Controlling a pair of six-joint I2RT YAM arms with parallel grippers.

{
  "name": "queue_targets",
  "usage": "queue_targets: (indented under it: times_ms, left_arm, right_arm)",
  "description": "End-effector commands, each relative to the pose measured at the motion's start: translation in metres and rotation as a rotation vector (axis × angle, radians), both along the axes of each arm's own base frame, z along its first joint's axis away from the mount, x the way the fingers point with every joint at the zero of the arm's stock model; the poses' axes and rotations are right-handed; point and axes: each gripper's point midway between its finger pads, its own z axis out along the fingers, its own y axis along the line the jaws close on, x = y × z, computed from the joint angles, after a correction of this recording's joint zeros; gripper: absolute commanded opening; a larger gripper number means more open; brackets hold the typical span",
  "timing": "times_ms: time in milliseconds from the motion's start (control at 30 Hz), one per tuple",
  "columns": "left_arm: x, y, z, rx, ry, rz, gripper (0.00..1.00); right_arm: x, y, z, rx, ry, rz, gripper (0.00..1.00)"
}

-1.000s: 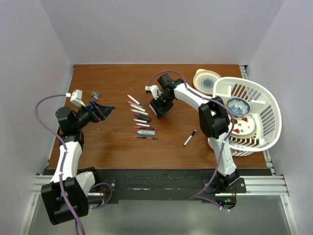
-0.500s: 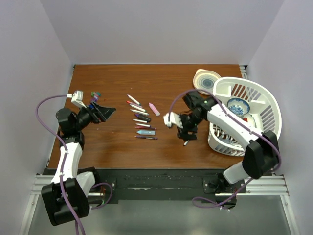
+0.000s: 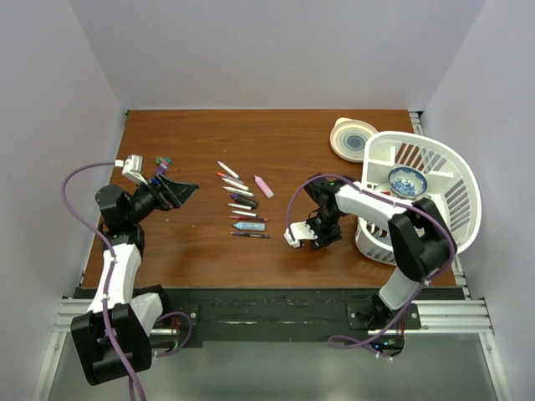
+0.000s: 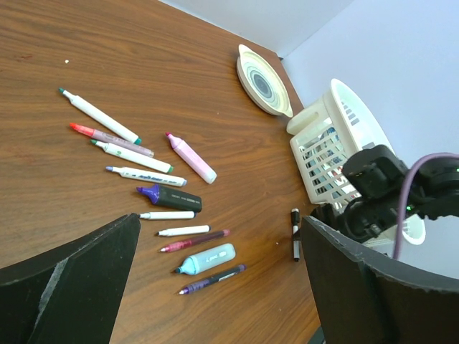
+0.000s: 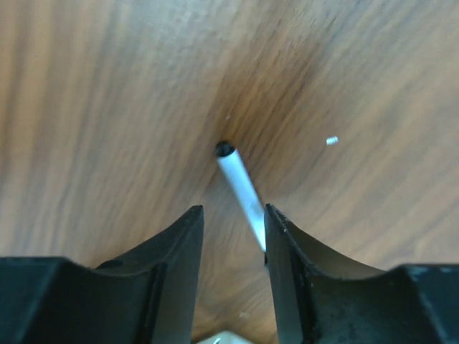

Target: Open the pen caps

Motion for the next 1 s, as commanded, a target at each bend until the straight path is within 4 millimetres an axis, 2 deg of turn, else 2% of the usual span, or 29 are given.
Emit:
queue_targets:
  times_ms: [0, 267, 333, 400, 433, 533, 567, 633, 667, 733, 767, 800, 833, 867, 900, 933, 967]
  left_arm:
    - [-0.002, -0.004, 0.01, 0.007, -0.048, -0.028, 1.0]
    - [-0.003, -0.005, 0.01, 0.005, -0.05, -0.029, 1.0]
    - [-0.002, -0.004, 0.01, 0.005, -0.05, -0.028, 1.0]
    - [-0.003, -0.005, 0.011, 0.006, -0.058, -0.035, 1.0]
    - [-0.004, -0.006, 0.012, 0.0, -0.058, -0.041, 1.0]
    - [-0.006, -0.01, 0.011, -0.018, -0.055, -0.073, 1.0]
    - [-0.007, -0.012, 0.011, -0.028, -0.054, -0.087, 1.0]
    - [-0.013, -0.022, 0.013, -0.056, -0.067, -0.141, 1.0]
    - [-0.014, -0.027, 0.014, -0.061, -0.073, -0.163, 1.0]
    - [-0.019, -0.042, 0.015, -0.064, -0.082, -0.226, 1.0]
    - [-0.022, -0.049, 0.016, -0.062, -0.088, -0.251, 1.0]
    - [-0.024, -0.056, 0.015, -0.059, -0.087, -0.277, 1.0]
    - [-0.028, -0.068, 0.015, -0.059, -0.086, -0.31, 1.0]
    - [-0.03, -0.073, 0.013, -0.056, -0.084, -0.323, 1.0]
    - [-0.032, -0.079, 0.011, -0.049, -0.078, -0.335, 1.0]
    - [-0.036, -0.093, 0.012, -0.044, -0.082, -0.357, 1.0]
    - [-0.038, -0.099, 0.01, -0.04, -0.079, -0.362, 1.0]
  right_arm:
    - [0.022, 0.006, -0.003, -0.026, -0.079, 0.014, 0.42]
    - [0.023, 0.006, -0.019, -0.064, -0.106, 0.007, 0.25]
    - [0.019, 0.004, -0.025, -0.079, -0.103, 0.0, 0.17]
    - [0.02, 0.008, -0.027, -0.065, -0.108, -0.043, 0.08]
    - [0.024, 0.013, -0.027, -0.048, -0.117, -0.073, 0.0]
    - [0.035, 0.035, -0.012, 0.039, -0.112, -0.241, 0.0]
    - [0.048, 0.05, 0.006, 0.116, -0.137, -0.345, 0.0]
    - [0.062, 0.075, 0.032, 0.253, -0.12, -0.473, 0.0]
    - [0.074, 0.089, 0.059, 0.335, -0.096, -0.606, 0.0]
    - [0.083, 0.108, 0.092, 0.477, -0.008, -0.707, 0.0]
    - [0.09, 0.116, 0.117, 0.554, 0.034, -0.799, 0.0]
    - [0.092, 0.121, 0.13, 0.608, 0.078, -0.821, 0.0]
    - [0.105, 0.121, 0.147, 0.688, 0.092, -0.856, 0.0]
    - [0.101, 0.128, 0.163, 0.749, 0.189, -0.904, 0.0]
    - [0.102, 0.129, 0.178, 0.803, 0.211, -0.913, 0.0]
    - [0.114, 0.129, 0.198, 0.889, 0.193, -0.919, 0.0]
    - [0.109, 0.131, 0.206, 0.924, 0.263, -0.967, 0.0]
